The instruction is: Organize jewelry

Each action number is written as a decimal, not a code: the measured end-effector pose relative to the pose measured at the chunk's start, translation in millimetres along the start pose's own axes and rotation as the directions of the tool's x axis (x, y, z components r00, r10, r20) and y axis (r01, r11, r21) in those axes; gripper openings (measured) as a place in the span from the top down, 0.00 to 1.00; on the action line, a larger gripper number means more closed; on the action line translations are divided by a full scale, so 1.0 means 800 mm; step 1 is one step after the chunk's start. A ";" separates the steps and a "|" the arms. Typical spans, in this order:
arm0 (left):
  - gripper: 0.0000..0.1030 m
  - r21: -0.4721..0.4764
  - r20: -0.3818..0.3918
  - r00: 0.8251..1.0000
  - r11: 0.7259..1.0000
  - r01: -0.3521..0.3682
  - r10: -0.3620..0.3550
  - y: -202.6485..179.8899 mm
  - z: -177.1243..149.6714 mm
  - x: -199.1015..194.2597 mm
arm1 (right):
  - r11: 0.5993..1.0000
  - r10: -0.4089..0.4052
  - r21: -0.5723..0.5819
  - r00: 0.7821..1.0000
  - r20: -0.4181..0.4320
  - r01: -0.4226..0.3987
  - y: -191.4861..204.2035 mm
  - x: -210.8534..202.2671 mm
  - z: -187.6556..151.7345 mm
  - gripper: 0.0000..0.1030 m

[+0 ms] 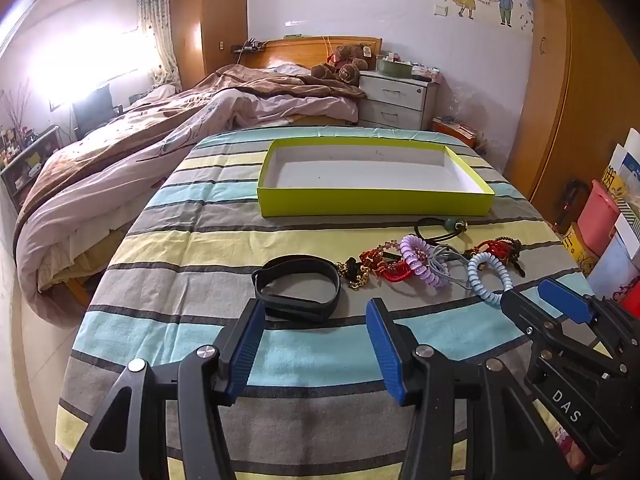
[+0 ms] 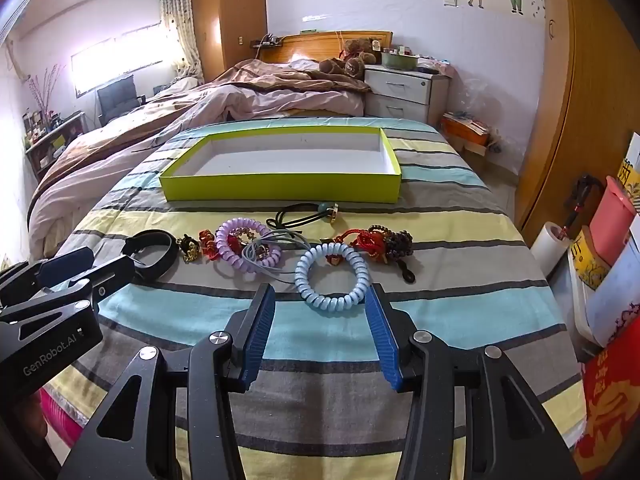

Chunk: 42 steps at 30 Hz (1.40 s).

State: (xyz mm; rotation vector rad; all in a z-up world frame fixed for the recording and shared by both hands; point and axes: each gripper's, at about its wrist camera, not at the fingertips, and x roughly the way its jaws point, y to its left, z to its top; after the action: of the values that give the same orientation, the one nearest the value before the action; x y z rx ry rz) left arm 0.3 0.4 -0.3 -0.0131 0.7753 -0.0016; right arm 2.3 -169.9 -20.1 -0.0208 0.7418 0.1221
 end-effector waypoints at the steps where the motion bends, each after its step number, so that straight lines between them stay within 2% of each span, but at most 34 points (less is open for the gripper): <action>1: 0.49 0.000 -0.001 1.000 1.000 -0.001 0.001 0.000 0.000 0.000 | 1.000 -0.001 -0.001 1.000 0.002 0.001 0.000 0.000 0.000 0.54; 42: 0.49 -0.016 -0.010 1.000 1.000 -0.001 0.001 0.006 -0.002 -0.003 | 1.000 0.009 -0.006 1.000 0.007 -0.009 0.003 -0.007 0.001 0.53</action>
State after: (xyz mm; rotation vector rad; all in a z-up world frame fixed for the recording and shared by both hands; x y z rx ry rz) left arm -2.8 5.0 0.5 -0.0277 0.7854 0.0052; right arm -2.1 -168.1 -15.6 -0.0222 0.7344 0.1330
